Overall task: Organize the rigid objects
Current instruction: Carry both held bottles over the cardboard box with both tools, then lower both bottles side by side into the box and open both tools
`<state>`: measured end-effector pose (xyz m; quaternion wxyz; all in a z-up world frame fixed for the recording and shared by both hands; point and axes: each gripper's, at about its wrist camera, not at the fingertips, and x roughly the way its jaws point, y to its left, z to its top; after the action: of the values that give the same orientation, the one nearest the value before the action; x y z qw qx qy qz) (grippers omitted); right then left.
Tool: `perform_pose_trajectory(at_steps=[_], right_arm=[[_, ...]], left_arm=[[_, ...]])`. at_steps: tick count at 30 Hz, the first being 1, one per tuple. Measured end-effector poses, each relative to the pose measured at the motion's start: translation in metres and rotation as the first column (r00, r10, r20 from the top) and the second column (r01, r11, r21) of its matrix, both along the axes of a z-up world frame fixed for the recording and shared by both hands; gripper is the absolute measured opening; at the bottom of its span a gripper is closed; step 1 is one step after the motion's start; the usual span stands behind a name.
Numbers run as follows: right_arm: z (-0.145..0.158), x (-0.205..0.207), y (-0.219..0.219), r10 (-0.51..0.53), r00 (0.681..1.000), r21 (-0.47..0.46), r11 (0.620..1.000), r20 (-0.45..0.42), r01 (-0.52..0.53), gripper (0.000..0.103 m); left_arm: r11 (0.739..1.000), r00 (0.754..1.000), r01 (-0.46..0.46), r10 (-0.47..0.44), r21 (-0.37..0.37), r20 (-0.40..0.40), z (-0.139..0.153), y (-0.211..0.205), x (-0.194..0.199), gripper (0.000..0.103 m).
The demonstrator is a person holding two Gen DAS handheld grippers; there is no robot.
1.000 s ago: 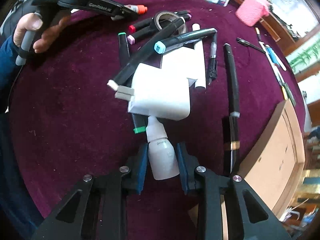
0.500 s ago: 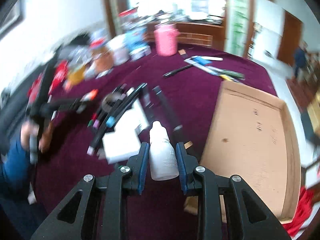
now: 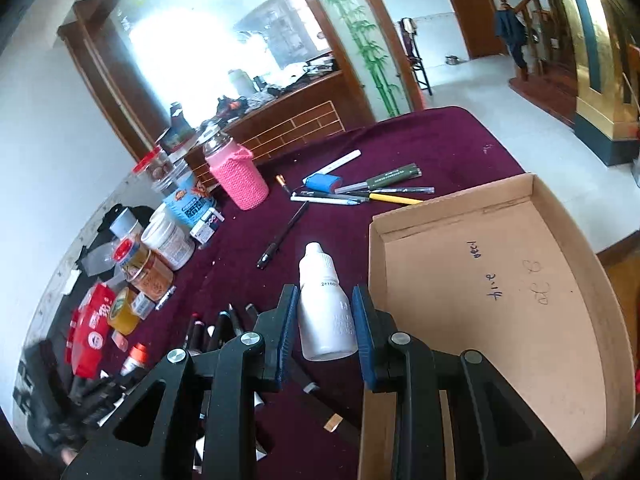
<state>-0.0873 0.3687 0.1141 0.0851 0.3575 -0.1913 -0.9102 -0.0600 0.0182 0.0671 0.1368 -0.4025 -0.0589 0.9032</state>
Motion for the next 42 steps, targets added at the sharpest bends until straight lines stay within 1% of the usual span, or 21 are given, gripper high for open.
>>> perform_pose_trajectory(at_steps=[3, 5, 6, 9, 12, 16, 18, 21, 24, 26, 30, 32, 37, 42], right_arm=[[-0.013, 0.0, 0.004, 0.019, 0.999, 0.022, 1.0, 0.033, -0.02, 0.024], [-0.015, 0.002, 0.006, 0.031, 0.998, 0.044, 0.998, 0.055, -0.034, 0.024], [-0.016, 0.004, 0.008, 0.029, 0.998, 0.042, 0.999, 0.059, -0.031, 0.024], [-0.019, 0.006, 0.021, 0.026, 0.997, -0.006, 1.0, 0.07, -0.026, 0.024], [-0.017, 0.009, 0.035, -0.006, 0.997, -0.012, 1.0, 0.071, 0.007, 0.024], [-0.019, 0.009, 0.06, -0.06, 0.995, -0.048, 0.997, 0.085, 0.065, 0.024], [-0.021, 0.009, 0.072, -0.084, 0.991, -0.061, 0.994, 0.101, 0.09, 0.024], [-0.023, 0.01, 0.091, -0.115, 0.987, -0.095, 0.987, 0.112, 0.126, 0.025], [-0.025, 0.01, 0.104, -0.143, 0.981, -0.105, 0.982, 0.13, 0.157, 0.023], [-0.029, 0.009, 0.11, -0.153, 0.977, -0.108, 0.98, 0.149, 0.17, 0.023], [-0.035, 0.007, 0.117, -0.162, 0.971, -0.116, 0.976, 0.174, 0.183, 0.023], [-0.036, 0.006, 0.119, -0.168, 0.968, -0.114, 0.975, 0.188, 0.191, 0.023], [-0.041, 0.006, 0.121, -0.179, 0.96, -0.107, 0.973, 0.215, 0.206, 0.023], [-0.048, 0.003, 0.121, -0.184, 0.952, -0.097, 0.972, 0.244, 0.212, 0.023]], left_arm=[[1.0, 1.0, 0.024, -0.024, -0.007, -0.013, 0.009, 0.02, 0.002, 0.024], [0.999, 0.999, 0.04, -0.04, -0.006, -0.007, 0.011, 0.036, 0.002, 0.024], [0.999, 0.999, 0.05, -0.05, -0.001, 0.001, 0.011, 0.044, 0.0, 0.024], [0.996, 0.996, 0.092, -0.092, -0.002, 0.003, 0.016, 0.076, -0.004, 0.024], [0.99, 0.99, 0.138, -0.138, -0.007, 0.008, 0.021, 0.108, -0.007, 0.024], [0.982, 0.981, 0.191, -0.19, -0.011, 0.029, 0.025, 0.149, -0.014, 0.024], [0.978, 0.977, 0.21, -0.21, -0.005, 0.035, 0.027, 0.168, -0.019, 0.024], [0.971, 0.968, 0.239, -0.24, 0.019, 0.072, 0.022, 0.198, -0.03, 0.024], [0.97, 0.963, 0.242, -0.244, 0.039, 0.11, 0.015, 0.216, -0.039, 0.024], [0.972, 0.965, 0.232, -0.234, 0.034, 0.12, 0.011, 0.227, -0.045, 0.024], [0.971, 0.962, 0.239, -0.238, 0.008, 0.131, 0.007, 0.246, -0.055, 0.024], [0.971, 0.959, 0.237, -0.238, 0.024, 0.155, 0.004, 0.253, -0.061, 0.024], [0.972, 0.96, 0.236, -0.236, 0.016, 0.151, 0.002, 0.27, -0.07, 0.024], [0.967, 0.951, 0.253, -0.253, 0.024, 0.177, -0.005, 0.288, -0.078, 0.024]])
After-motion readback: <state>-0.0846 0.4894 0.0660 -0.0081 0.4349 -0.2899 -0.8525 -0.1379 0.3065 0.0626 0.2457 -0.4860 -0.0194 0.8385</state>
